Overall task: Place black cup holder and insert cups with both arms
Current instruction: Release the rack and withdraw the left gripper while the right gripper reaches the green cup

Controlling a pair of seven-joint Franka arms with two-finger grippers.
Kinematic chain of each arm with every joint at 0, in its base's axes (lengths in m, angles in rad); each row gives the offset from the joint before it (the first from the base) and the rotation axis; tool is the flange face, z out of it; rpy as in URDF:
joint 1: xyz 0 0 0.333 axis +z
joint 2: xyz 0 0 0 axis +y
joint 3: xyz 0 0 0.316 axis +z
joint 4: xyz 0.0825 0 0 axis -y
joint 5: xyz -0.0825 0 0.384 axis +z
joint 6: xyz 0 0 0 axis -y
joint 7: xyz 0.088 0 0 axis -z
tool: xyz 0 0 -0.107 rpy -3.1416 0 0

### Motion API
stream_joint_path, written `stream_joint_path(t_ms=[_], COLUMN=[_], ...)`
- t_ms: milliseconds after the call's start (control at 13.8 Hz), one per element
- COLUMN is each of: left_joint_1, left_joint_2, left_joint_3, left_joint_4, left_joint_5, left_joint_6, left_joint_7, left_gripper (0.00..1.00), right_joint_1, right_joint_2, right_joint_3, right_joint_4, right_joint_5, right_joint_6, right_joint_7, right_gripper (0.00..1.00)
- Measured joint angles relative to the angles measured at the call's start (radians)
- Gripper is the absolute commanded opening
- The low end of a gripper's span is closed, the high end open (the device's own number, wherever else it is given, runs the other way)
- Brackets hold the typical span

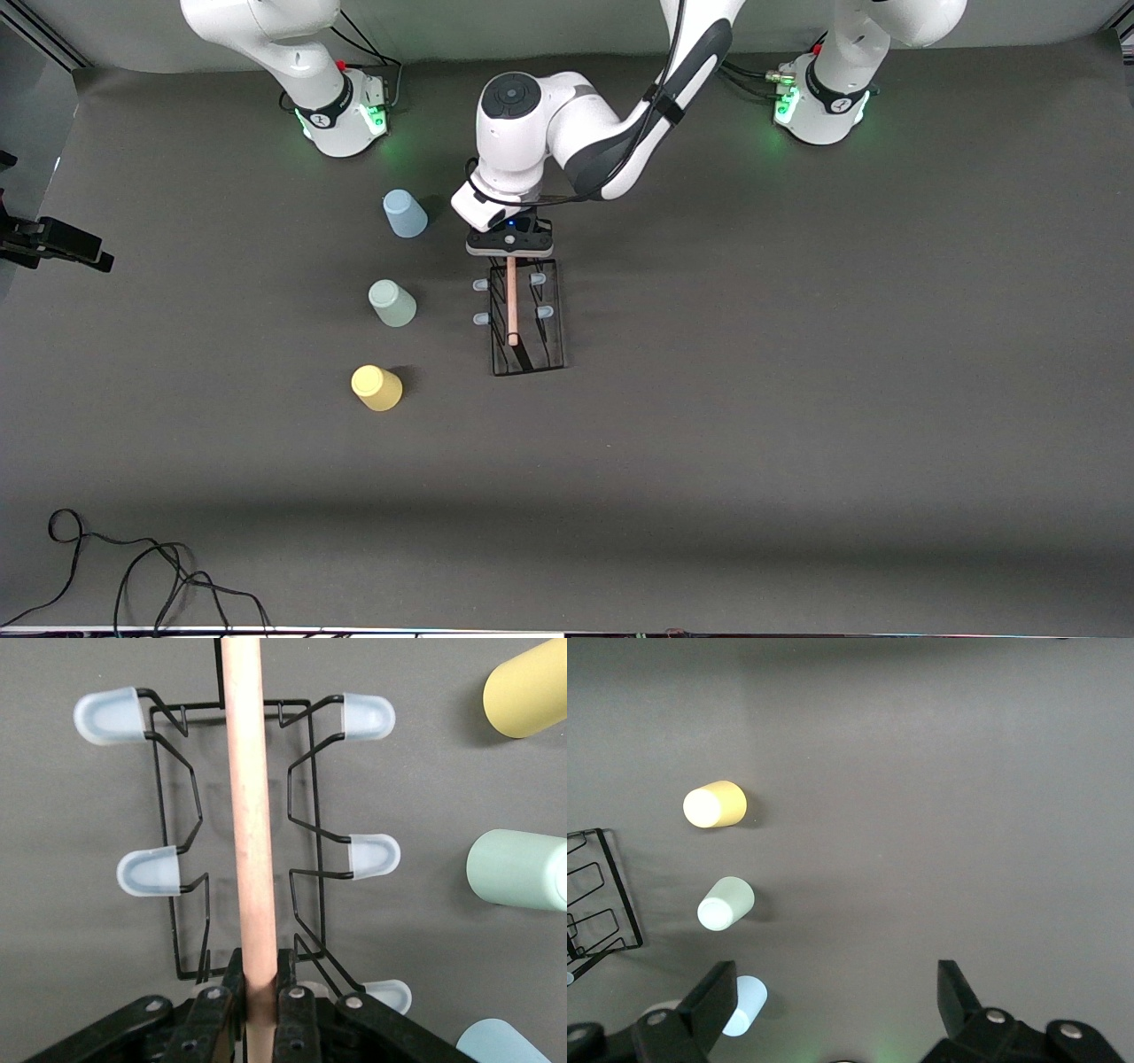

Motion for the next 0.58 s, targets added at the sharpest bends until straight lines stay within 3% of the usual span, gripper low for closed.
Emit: stream_joint_path(t_ms=[144, 217, 289, 361, 506, 578], left_joint_1=[-0.001, -0.001, -0.002, -0.003, -0.004, -0.004], left_joint_2=[0.003, 0.003, 0.003, 0.003, 0.003, 0.003], left_joint_3=[0.000, 0.000, 0.000, 0.000, 0.000, 0.000], left_joint_4=[0.004, 0.005, 0.005, 0.006, 0.018, 0.026], left_joint_5=[0.000, 0.000, 0.000, 0.001, 0.008, 0.012], left_joint_6=[0.000, 0.000, 0.000, 0.000, 0.001, 0.001], left_joint_7=[0.000, 0.000, 0.000, 0.000, 0.000, 0.000], left_gripper=[0.00, 0.08, 0.41, 0.65, 0.67, 0.73], right_joint_1=[0.005, 0.014, 0.025, 0.037, 0.080, 0.108], right_joint_2=[0.000, 0.000, 0.000, 0.001, 0.003, 0.004], right_joint_3=[0.006, 0.009, 0.011, 0.012, 0.014, 0.014], right_joint_4=[-0.006, -0.010, -0.012, -0.013, -0.021, -0.040], right_joint_5=[0.001, 0.012, 0.043, 0.079, 0.111, 0.115], right_joint_6=[-0.004, -0.004, -0.005, -0.005, 0.000, 0.015], right_joint_7=[0.001, 0.018, 0.068, 0.132, 0.224, 0.287], right_gripper=[1.00, 1.00, 1.00, 1.00, 1.00, 1.00])
